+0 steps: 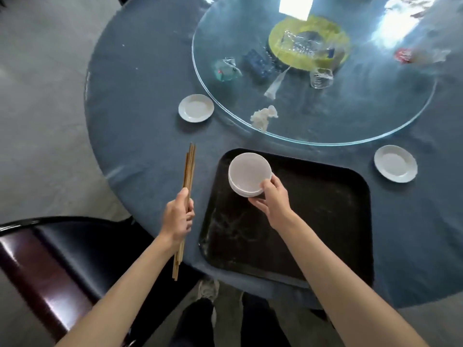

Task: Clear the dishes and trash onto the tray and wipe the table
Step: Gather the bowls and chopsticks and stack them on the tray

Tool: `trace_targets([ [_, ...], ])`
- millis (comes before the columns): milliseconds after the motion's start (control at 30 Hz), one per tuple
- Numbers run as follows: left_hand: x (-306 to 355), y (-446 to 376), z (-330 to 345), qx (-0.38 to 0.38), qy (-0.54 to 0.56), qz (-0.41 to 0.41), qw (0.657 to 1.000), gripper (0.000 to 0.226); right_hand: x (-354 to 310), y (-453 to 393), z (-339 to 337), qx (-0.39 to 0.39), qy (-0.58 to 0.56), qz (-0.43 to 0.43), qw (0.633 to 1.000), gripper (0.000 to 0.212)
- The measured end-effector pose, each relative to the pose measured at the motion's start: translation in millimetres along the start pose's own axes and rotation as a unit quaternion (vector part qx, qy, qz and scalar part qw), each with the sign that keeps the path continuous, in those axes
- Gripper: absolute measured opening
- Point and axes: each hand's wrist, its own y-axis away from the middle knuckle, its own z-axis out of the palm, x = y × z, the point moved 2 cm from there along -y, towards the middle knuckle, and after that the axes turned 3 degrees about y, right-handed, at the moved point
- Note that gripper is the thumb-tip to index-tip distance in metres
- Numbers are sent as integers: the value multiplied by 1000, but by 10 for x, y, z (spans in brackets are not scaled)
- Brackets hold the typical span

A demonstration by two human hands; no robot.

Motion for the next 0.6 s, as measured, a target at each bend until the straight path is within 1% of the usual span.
trace_targets([
  [167, -172, 9, 14, 12, 87, 1, 996, 50, -147, -263, 85, -33, 13, 12, 999, 39],
  [267, -259, -59, 6, -2, 92, 13, 996, 50, -196, -352, 88, -57, 23, 11, 998, 42],
  [333, -273, -101, 7, -9, 90, 23, 996, 46, -198, -359, 78, -67, 26, 22, 997, 44],
  [367, -266, -120, 9, -12, 89, 30, 996, 43, -197, -327, 74, -62, 36, 34, 997, 46],
  [400, -255, -144, 4, -14, 88, 40, 995, 41, -193, -282, 63, -41, 58, 39, 997, 50],
  [433, -234, -160, 2, -15, 84, 55, 995, 40, -191, -214, 43, -1, 96, 24, 995, 55],
  [467, -194, -163, 7, -10, 70, 73, 995, 40, -199, -124, 31, 50, 143, -21, 988, 56],
  [500, -147, -172, 2, 2, 49, 93, 994, 41, -218, -7, 45, 94, 183, -90, 974, 51],
  [533, -106, -197, -1, 21, 13, 119, 993, 44, -243, 121, 100, 101, 207, -166, 959, 44],
  [567, -63, -230, -5, 41, -33, 150, 987, 47, -278, 265, 201, 59, 220, -227, 947, 39],
  [600, -4, -258, 10, 51, -76, 179, 980, 51, -321, 396, 349, -17, 233, -269, 934, 37],
])
